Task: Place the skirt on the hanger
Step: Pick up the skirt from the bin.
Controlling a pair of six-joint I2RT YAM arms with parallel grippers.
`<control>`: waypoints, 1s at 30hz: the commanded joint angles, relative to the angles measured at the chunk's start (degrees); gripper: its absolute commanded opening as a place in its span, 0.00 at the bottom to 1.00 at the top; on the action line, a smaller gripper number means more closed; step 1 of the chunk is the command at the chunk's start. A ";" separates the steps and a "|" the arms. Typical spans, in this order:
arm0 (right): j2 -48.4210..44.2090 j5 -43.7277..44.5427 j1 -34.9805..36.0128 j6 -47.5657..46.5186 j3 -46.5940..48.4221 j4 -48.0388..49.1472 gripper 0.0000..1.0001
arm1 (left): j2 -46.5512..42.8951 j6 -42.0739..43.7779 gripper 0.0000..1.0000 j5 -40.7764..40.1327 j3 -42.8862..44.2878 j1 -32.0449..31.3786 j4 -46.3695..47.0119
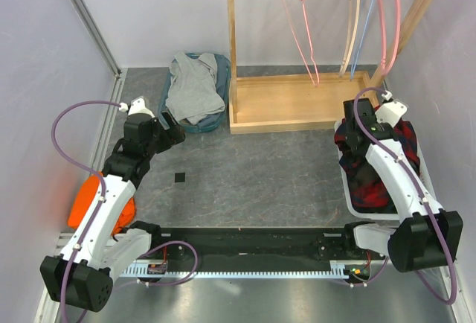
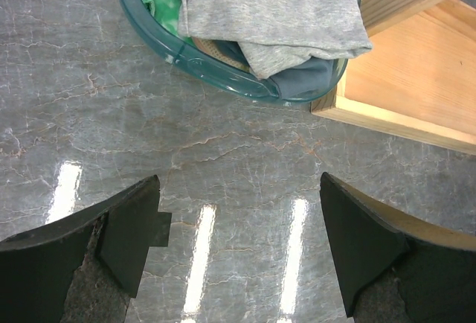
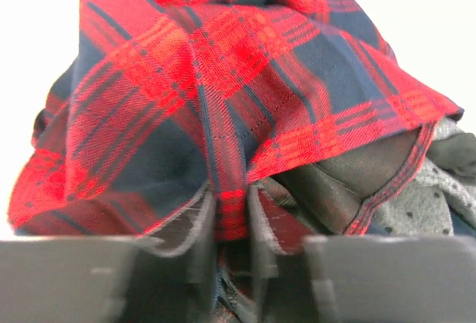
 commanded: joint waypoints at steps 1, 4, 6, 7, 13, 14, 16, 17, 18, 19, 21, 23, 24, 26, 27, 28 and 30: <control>-4.51 -0.69 -0.39 -1.29 2.38 2.34 0.19 | -1.27 -0.09 0.94 1.18 1.93 -0.08 2.05; -7.41 0.63 -0.48 -2.08 6.07 -0.12 0.15 | -1.36 -0.09 0.94 1.36 1.93 -0.08 2.05; -9.34 1.16 -0.65 -3.05 9.31 -1.61 0.10 | -1.88 -0.09 0.94 1.45 1.85 -0.08 1.87; -9.88 1.60 -0.65 -3.31 10.29 -1.97 0.09 | -1.97 -0.09 0.94 1.45 1.93 -0.08 1.96; -11.55 1.43 -0.74 -4.81 17.15 -4.96 0.00 | -2.41 -0.09 0.94 1.36 2.11 -0.08 1.52; -11.72 0.99 -0.83 -4.98 17.85 -5.13 0.00 | -2.41 -0.09 0.94 1.27 2.20 -0.08 1.61; -12.69 0.20 -0.74 -5.95 20.66 -5.31 0.00 | -2.59 -0.09 0.94 1.18 2.11 -0.08 1.52; -12.95 -0.76 -0.83 -6.39 21.63 -5.40 0.00 | -2.67 -0.09 0.94 1.27 2.11 -0.08 1.52; -13.57 -1.47 -0.74 -7.00 24.16 -5.22 0.00 | -2.76 -0.09 0.94 1.27 2.11 -0.08 1.52; -13.83 -2.43 -0.83 -9.01 25.58 -5.14 0.00 | -2.94 -0.09 0.94 1.27 2.11 -0.08 1.52; -14.27 -7.07 -0.74 -12.09 30.13 -4.17 0.00 | -2.85 -0.18 0.94 1.27 1.94 -0.08 1.43; -14.54 -9.55 -0.83 -15.08 33.40 -3.91 0.00 | -2.85 -0.26 0.94 1.18 1.85 -0.08 1.43; -14.63 -11.13 -0.74 -15.79 36.55 -3.82 0.00 | -2.76 -0.26 0.94 1.18 1.76 -0.08 1.52; -14.54 -12.54 -0.83 -17.54 39.64 -3.82 0.00 | -2.68 -0.35 0.94 1.01 1.58 -0.08 1.52; -14.45 -13.33 -0.83 -18.08 42.53 -3.73 0.00 | -2.68 -0.44 0.94 1.09 1.50 -0.08 1.52; -14.28 -14.64 -0.83 -18.43 43.77 -3.82 0.00 | -2.76 -0.44 0.94 1.10 1.50 -0.08 1.52; -13.84 -16.67 -0.74 -19.75 47.28 -3.82 0.00 | -2.59 -0.44 0.94 1.01 1.32 -0.08 1.52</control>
